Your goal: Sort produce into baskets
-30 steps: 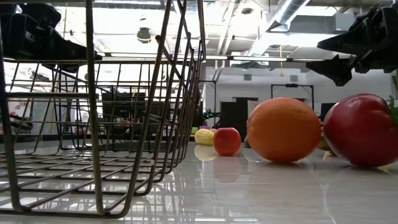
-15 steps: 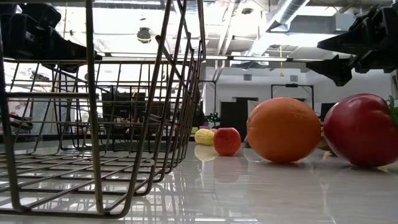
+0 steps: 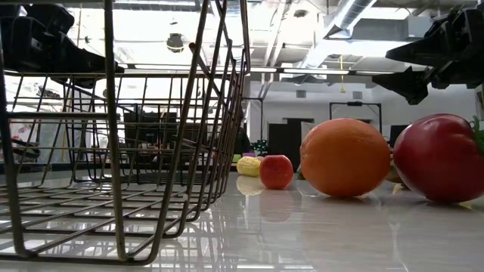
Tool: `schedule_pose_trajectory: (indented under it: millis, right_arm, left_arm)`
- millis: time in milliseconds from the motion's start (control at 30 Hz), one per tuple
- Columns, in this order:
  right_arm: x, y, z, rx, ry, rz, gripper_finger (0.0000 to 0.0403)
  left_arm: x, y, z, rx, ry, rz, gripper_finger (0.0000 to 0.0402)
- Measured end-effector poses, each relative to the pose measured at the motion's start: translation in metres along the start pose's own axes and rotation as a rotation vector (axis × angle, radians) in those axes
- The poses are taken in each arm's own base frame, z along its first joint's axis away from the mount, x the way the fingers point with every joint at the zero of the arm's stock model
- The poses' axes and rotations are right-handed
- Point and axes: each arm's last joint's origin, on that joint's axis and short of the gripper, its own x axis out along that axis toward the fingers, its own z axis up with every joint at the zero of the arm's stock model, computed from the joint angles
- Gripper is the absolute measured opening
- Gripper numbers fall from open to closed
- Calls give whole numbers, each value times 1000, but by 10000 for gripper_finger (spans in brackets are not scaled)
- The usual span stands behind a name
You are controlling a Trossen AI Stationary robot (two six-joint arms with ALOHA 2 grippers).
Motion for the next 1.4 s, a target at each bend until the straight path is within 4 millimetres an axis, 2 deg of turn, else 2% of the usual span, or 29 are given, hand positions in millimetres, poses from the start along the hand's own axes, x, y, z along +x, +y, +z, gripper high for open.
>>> schedule_pose_trajectory:
  millis: [1200,1400]
  right_arm:
    - [0,0,0,0,0,0,368]
    - [0,0,0,0,0,1,368]
  left_arm:
    - [0,0,1,17,-7,1,137]
    - [0,0,3,-124,-36,0,137]
